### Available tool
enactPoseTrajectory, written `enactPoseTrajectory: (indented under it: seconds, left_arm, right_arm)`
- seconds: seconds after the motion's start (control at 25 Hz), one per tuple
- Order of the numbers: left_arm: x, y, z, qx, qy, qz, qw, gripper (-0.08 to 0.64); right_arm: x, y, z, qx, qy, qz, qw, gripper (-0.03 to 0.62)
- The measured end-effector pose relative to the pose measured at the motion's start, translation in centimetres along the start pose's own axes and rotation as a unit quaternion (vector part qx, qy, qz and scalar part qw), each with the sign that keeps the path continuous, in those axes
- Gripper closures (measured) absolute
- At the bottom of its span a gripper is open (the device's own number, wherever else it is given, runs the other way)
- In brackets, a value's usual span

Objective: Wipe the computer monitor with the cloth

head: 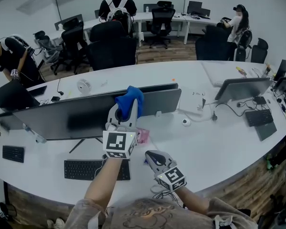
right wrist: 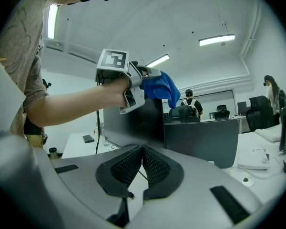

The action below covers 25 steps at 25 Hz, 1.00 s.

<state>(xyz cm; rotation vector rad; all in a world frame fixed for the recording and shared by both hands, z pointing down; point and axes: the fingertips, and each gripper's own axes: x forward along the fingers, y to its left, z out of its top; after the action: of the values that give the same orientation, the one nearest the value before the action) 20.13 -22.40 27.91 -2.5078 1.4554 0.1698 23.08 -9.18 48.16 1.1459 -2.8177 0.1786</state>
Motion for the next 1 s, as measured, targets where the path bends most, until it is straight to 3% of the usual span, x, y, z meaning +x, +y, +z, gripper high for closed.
enactPoseTrajectory:
  seconds: [0.48, 1.0]
  left_arm:
    - [-6.4, -0.9, 0.2, -0.010, 0.004, -0.044, 0.9990, 0.512]
    - [-22.0, 7.7, -3.6, -0.001, 0.090, 0.016, 0.9958, 0.512]
  right_arm:
    - [-0.3, 1.8, 1.0, -0.012, -0.007, -0.021, 1.000, 0.571]
    - [3.8, 10.8, 2.0, -0.018, 0.007, 0.041, 0.999, 0.571]
